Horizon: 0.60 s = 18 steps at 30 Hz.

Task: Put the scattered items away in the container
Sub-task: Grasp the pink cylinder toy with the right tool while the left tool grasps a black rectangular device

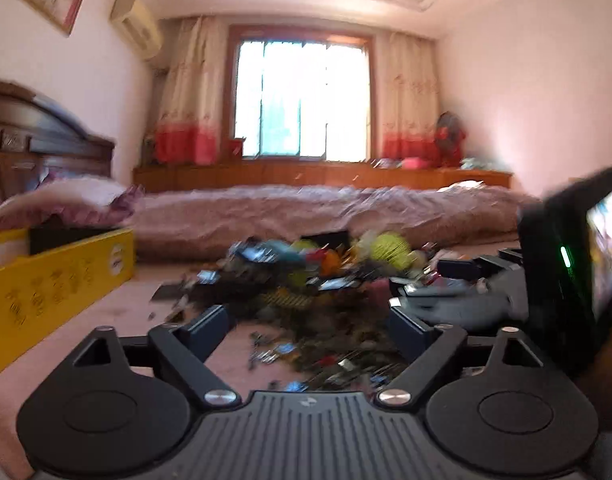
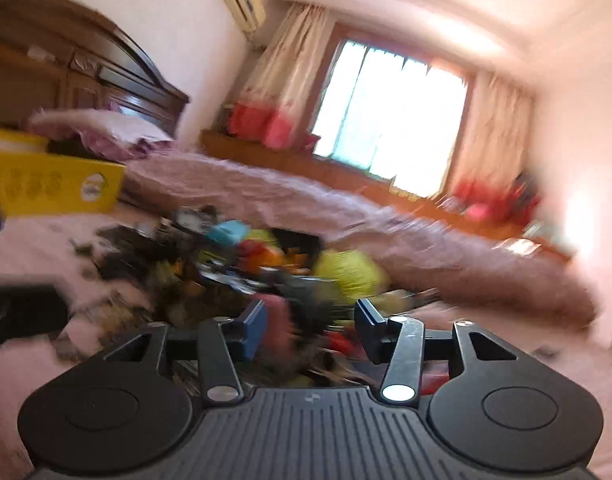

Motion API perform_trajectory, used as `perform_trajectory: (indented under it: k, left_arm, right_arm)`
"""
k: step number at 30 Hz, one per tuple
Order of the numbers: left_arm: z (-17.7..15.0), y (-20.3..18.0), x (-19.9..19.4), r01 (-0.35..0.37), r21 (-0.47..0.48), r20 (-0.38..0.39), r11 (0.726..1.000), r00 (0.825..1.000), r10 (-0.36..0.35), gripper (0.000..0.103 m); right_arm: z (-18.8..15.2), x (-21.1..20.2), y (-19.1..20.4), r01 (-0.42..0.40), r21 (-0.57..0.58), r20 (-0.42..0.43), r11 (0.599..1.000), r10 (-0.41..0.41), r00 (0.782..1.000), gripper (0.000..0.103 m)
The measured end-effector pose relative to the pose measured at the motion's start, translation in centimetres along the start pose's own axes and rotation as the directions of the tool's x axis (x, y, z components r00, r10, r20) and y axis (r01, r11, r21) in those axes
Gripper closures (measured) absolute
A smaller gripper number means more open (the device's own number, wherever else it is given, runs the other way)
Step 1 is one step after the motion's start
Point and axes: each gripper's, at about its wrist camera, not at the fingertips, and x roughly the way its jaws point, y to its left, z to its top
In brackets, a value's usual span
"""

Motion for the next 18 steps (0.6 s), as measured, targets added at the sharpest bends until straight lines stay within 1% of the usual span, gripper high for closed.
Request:
perform_trajectory:
  k: [1, 3, 5, 6, 7, 8, 9, 11, 12, 14, 16, 18]
  left_arm:
    - [-0.1, 0.4, 0.4, -0.018, -0.023, -0.023, 1.0, 1.0, 0.018, 0.014]
    - [0.2, 1.2, 0.9, -0.046, -0.071, -0.061, 0.996, 0.997, 0.042, 0.014]
    - [0.3, 1.8, 1.8, -0.066, -0.098, -0.11, 0.993, 0.992, 0.055, 0.013]
    - [0.3, 1.9, 2.2, -0.084, -0.097, -0.131, 0.992, 0.989, 0.071, 0.013]
    - [0.2, 2.1, 2.7, -0.108, -0.093, -0.154, 0.99, 0.984, 0.093, 0.013]
    - [0.1, 2.2, 3.1, -0.13, -0.092, -0.178, 0.987, 0.978, 0.112, 0.013]
    - [0.0, 2.5, 3.7, -0.148, -0.099, -0.21, 0.984, 0.97, 0.125, 0.013]
    - [-0.3, 3.2, 4.3, -0.169, -0.13, -0.257, 0.977, 0.957, 0.131, 0.013]
    - [-0.5, 3.4, 4.6, -0.177, -0.13, -0.263, 0.976, 0.955, 0.139, 0.013]
    - [-0.6, 3.2, 4.9, -0.213, -0.068, -0.246, 0.975, 0.95, 0.191, 0.013]
    - [-0.6, 2.6, 4.8, -0.238, 0.011, -0.193, 0.971, 0.953, 0.235, 0.013]
    - [-0.5, 2.1, 4.4, -0.227, 0.05, -0.15, 0.973, 0.961, 0.232, 0.012]
  right_arm:
    - [0.3, 0.9, 0.2, -0.018, 0.009, 0.002, 1.0, 0.018, 1.0, 0.053]
    - [0.4, 2.5, 0.8, 0.0, -0.006, -0.014, 1.0, -0.001, 1.0, 0.052]
    - [0.3, 4.6, 0.4, 0.015, 0.022, -0.127, 1.0, -0.012, 0.992, 0.054]
    - [0.2, 5.2, -0.2, 0.005, 0.068, -0.162, 0.998, 0.007, 0.987, 0.055]
    - [0.1, 5.3, -1.0, -0.029, 0.126, -0.164, 0.992, 0.05, 0.985, 0.061]
    - [0.1, 5.3, -1.7, -0.061, 0.174, -0.16, 0.983, 0.089, 0.983, 0.073]
    - [-0.1, 5.1, -1.9, -0.043, 0.188, -0.154, 0.981, 0.073, 0.985, 0.076]
    - [-0.1, 4.4, -2.1, -0.016, 0.201, -0.128, 0.979, 0.043, 0.991, 0.076]
    - [0.0, 4.0, -2.3, -0.004, 0.219, -0.114, 0.976, 0.03, 0.993, 0.076]
    - [0.4, 2.8, -3.0, 0.006, 0.253, -0.071, 0.967, 0.012, 0.997, 0.076]
    - [1.4, 1.4, -4.0, 0.009, 0.285, -0.015, 0.958, -0.005, 1.0, 0.076]
    - [2.5, -0.3, -5.9, 0.011, 0.324, 0.048, 0.946, -0.028, 0.998, 0.076]
